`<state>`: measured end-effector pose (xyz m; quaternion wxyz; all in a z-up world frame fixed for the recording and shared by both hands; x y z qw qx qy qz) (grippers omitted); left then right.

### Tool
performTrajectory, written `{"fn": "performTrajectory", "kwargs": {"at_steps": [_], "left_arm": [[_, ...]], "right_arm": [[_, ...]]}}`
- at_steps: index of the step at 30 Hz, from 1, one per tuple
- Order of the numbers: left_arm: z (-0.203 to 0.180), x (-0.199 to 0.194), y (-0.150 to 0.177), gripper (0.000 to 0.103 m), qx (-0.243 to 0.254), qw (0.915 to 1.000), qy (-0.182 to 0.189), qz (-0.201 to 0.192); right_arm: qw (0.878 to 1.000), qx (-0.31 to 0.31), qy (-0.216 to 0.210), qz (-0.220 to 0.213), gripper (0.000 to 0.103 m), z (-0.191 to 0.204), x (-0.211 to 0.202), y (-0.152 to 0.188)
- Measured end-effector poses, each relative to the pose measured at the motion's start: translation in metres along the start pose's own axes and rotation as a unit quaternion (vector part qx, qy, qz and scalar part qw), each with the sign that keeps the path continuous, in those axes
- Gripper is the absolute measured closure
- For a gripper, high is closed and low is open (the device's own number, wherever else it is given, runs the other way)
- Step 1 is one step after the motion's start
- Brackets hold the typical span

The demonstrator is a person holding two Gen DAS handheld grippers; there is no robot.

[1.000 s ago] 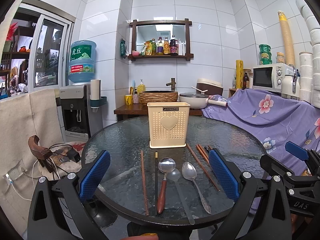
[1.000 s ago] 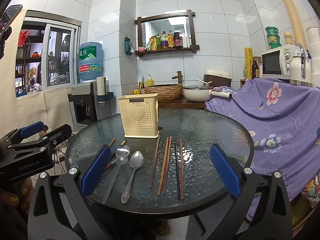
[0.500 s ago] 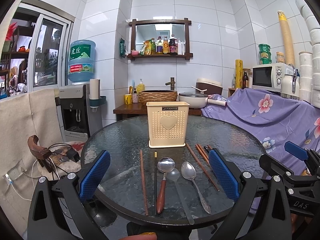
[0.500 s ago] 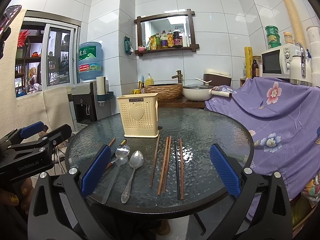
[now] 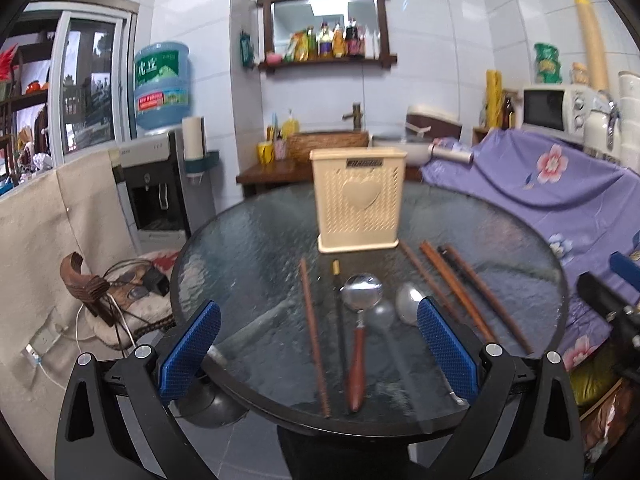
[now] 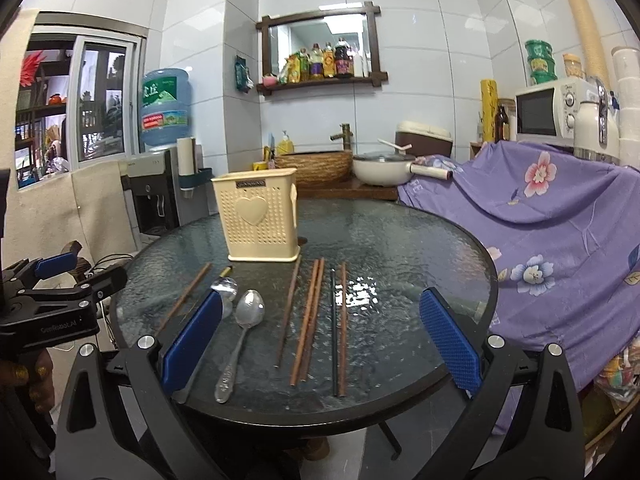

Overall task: Organize utensils
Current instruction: 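Grasp a wooden chopstick with the left tool while the right tool grasps another wooden chopstick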

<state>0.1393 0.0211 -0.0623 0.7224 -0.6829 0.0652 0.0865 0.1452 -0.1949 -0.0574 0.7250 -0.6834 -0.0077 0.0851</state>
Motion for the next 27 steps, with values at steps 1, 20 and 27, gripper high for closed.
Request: {"fn": "performTrajectory", "kwargs": {"at_steps": [1,20,27], "left_arm": [[0.005,0.006,0.003,0.006,-0.003,0.9999,0.0,0.01],[0.032,0.14,0.059,0.061,-0.032,0.978,0.061,0.197],[0.023,0.158,0.058,0.069,-0.019,0.9759,0.061,0.208]], "right_arm": [[1.0,-0.002,0.002,0.009,0.006,-0.003,0.006,0.001],[0.972,-0.015,-0.01,0.233,0.03,-0.029,0.173,0.06],[0.962,-0.015,-0.015,0.271,0.058,-0.031,0.204,0.069]]}}
Point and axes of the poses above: each gripper's, at about its wrist camera, not at the fingertips, and x roughly the way its jaws point, z to its left, y to its underside, the point moved 10 cm from there along x, roughly the way its jaws point, and after that the axes turned 14 degrees about -z, right-handed, at the moved point
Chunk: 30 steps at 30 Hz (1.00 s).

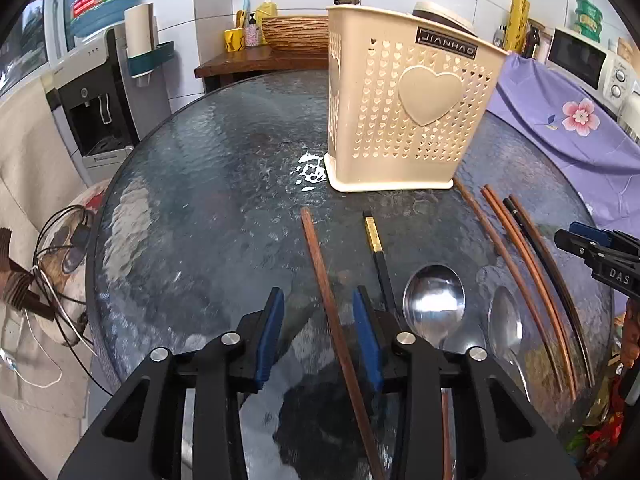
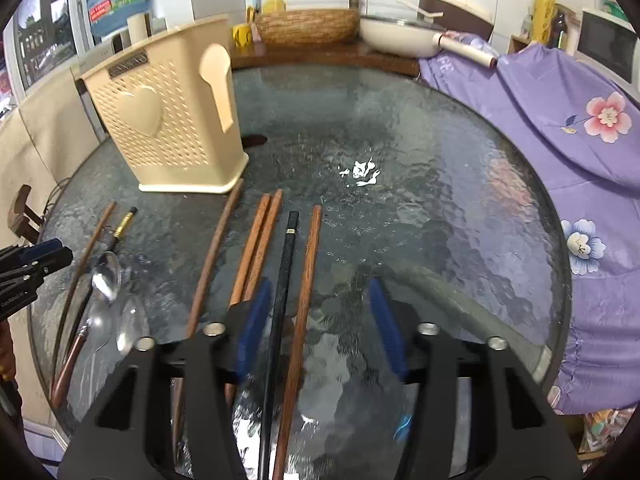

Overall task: Organize utensils
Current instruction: 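Grasp a wooden chopstick with the left tool while the right tool grasps another wooden chopstick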

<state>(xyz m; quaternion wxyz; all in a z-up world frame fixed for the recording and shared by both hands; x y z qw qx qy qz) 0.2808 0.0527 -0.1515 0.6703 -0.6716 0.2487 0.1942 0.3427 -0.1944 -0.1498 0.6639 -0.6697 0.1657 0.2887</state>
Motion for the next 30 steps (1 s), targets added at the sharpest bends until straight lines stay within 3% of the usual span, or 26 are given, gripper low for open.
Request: {"fn": "performTrajectory", "kwargs": {"at_steps": [7,12,18,30], "left_arm": [[0.0,0.016,-0.001,0.073,0.003,0.9997,0.002,0.022],[0.001,0.027,-0.002,0.075,-0.007,0.9993,0.003,0.035],[-0.002,0.038,-0.005,0.084,-0.001,0.999,-0.008,0.043],[-0.007,0.059,-0.018,0.087,0.017,0.9977,-0.022,0.062]], "right_arm": [[0.999,0.005,-0.008,0.035,0.071,0.002,0.022,0.002],[0.999,0.01,-0.011,0.048,0.076,0.002,0.032,-0.001],[0.999,0.002,-0.007,0.05,0.082,0.001,0.039,-0.005],[0.998,-0.034,-0.003,0.057,0.095,0.005,0.053,-0.015]]}}
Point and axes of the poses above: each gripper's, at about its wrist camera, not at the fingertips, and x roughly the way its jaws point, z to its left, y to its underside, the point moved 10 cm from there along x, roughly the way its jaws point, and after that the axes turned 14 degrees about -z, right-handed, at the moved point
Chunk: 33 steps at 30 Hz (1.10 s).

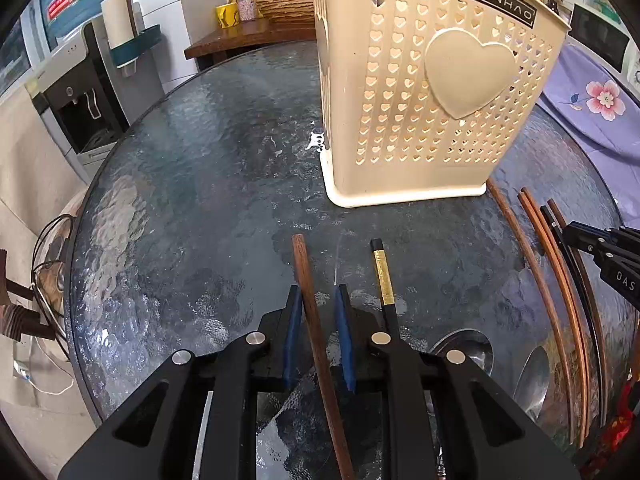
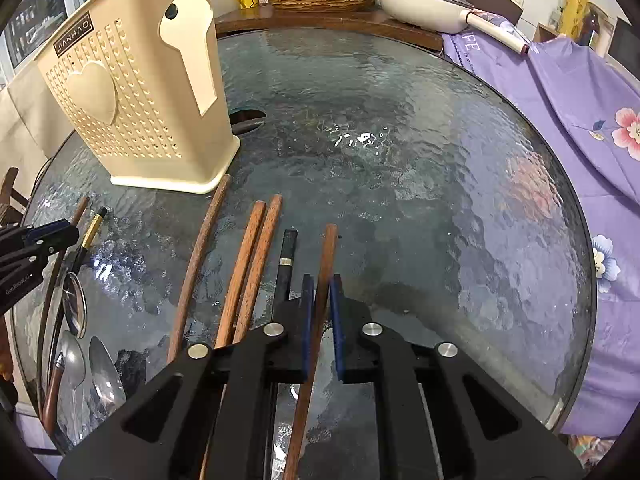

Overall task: Organize utensils
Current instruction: 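Grasp a wooden chopstick with the left tool while the right tool grasps another wooden chopstick, then lift both chopsticks into the cream holder and open both tools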

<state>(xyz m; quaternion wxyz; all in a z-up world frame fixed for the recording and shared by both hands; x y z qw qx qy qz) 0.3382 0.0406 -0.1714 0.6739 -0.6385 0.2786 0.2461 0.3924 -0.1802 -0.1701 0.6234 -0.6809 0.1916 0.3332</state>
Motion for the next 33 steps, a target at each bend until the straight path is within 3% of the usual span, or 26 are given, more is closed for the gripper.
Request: {"fn": "performTrajectory", "kwargs": {"at_steps": [4,18,24,33], "left_arm": [[0.0,0.001,-0.001,0.095,-0.001,1.0,-0.006,0.001],[0.0,0.002,-0.003,0.096,-0.015,0.9998,-0.011,0.0],[0.005,-0.004,-0.01,0.096,-0.037,0.9992,0.002,-0.015],[0.01,-0.056,-0.048,0.096,-0.045,0.9952,0.024,-0.083]], "right_arm": [[1.0,-0.002,0.002,-0.003,0.096,-0.001,0.001,-0.001],[0.999,0.026,-0.028,-0.028,0.096,0.001,-0.003,0.001],[0.997,0.021,-0.035,-0.072,0.096,0.004,-0.025,-0.014],[0.984,0.019,-0.067,-0.162,0.096,0.012,-0.087,-0.06]]}}
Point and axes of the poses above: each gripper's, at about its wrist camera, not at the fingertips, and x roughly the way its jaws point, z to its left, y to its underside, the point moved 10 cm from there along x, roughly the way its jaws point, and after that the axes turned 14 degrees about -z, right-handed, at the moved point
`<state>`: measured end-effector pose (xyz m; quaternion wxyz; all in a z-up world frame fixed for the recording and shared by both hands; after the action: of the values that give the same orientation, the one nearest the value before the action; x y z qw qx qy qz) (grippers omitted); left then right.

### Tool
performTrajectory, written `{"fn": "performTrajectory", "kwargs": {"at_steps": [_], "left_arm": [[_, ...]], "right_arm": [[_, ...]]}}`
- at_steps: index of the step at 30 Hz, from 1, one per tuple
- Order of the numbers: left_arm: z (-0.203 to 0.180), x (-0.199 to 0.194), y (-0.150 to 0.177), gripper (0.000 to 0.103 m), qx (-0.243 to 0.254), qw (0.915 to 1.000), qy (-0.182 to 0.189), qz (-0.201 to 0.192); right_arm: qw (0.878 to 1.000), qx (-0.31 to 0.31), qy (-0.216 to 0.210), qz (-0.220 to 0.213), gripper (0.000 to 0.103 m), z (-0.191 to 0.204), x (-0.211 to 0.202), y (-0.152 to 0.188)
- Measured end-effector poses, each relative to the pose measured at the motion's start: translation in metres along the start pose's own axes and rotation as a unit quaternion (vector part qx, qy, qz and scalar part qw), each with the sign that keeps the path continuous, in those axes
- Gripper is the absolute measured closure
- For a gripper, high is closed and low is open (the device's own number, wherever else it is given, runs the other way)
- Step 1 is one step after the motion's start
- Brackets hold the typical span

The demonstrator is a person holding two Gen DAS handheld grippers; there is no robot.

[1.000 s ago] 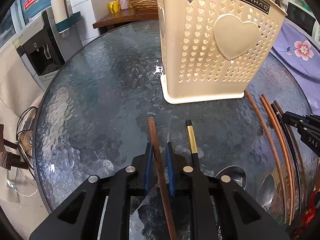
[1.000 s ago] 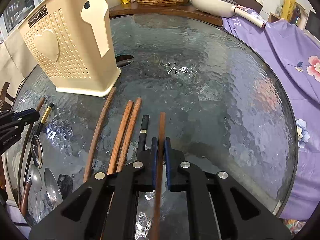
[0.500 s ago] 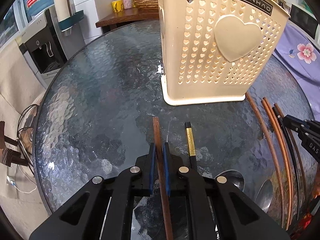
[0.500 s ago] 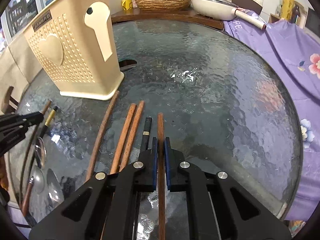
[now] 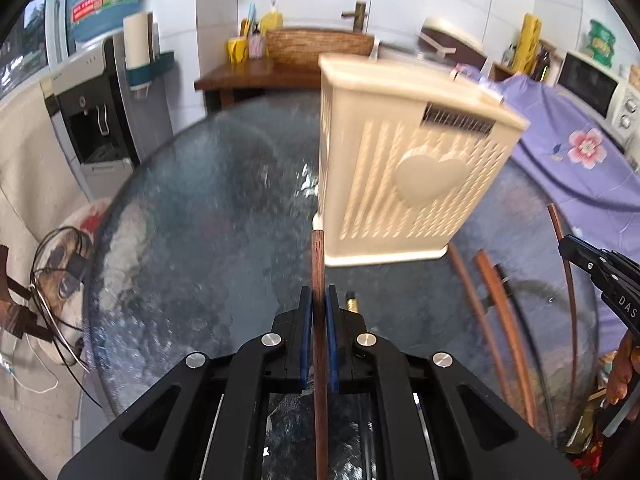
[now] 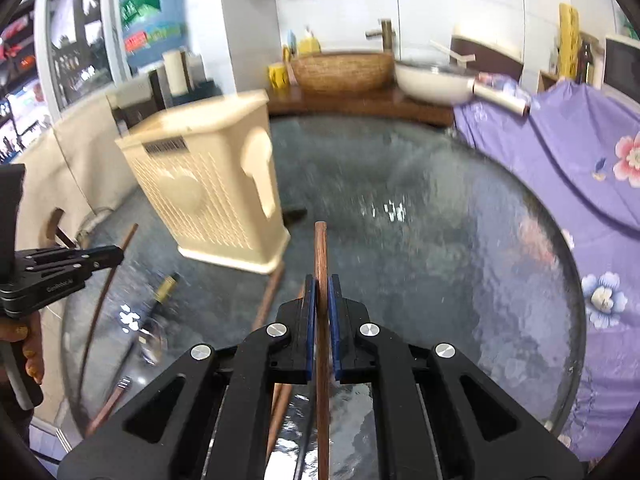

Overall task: Organize utensils
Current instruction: 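Lift both chopsticks into the cream holder and open both tools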

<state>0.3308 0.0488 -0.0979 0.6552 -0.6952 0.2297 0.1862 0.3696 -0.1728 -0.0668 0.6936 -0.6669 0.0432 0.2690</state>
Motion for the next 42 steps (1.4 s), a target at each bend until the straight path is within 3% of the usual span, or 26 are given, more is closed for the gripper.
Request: {"fn": "performTrajectory", "kwargs": {"at_steps": [6,12,28,33,42], "left_arm": [[-0.008,-0.047,-0.025,0.096,0.003,0.9984,0.032,-0.046],[-0.021,-0.081,-0.036,0.096,0.004,0.9954,0.067,-0.068],[-0.021,-0.127,-0.075,0.096,0.007,0.9888,0.08,-0.126],[-0.026,-0.142,-0.113,0.096,0.006,0.9834,0.086,-0.16],[-0.04,-0.161,-0.206,0.096,-0.002,0.9694,0.093,-0.227]], "right_arm": [[0.998,-0.006,-0.029,-0.057,0.096,0.015,-0.044,-0.04],[0.995,0.001,-0.06,-0.083,0.096,0.026,-0.075,-0.066],[0.988,-0.004,-0.109,-0.108,0.096,0.054,-0.098,-0.105],[0.987,-0.01,-0.115,-0.115,0.096,0.064,-0.091,-0.135],[0.978,0.01,-0.132,-0.16,0.096,0.081,-0.085,-0.24]]}}
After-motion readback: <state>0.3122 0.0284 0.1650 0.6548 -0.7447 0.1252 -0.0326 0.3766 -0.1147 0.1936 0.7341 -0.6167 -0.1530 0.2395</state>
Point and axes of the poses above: each gripper's, at about its wrist camera, not at the fingertips, and x roughly the way its jaws point, z to its left, y to its underside, the point moved 10 cm from there along x, roughly the way its jaws point, and after that the axes turned 14 degrees about -z, right-handed, at the moved point
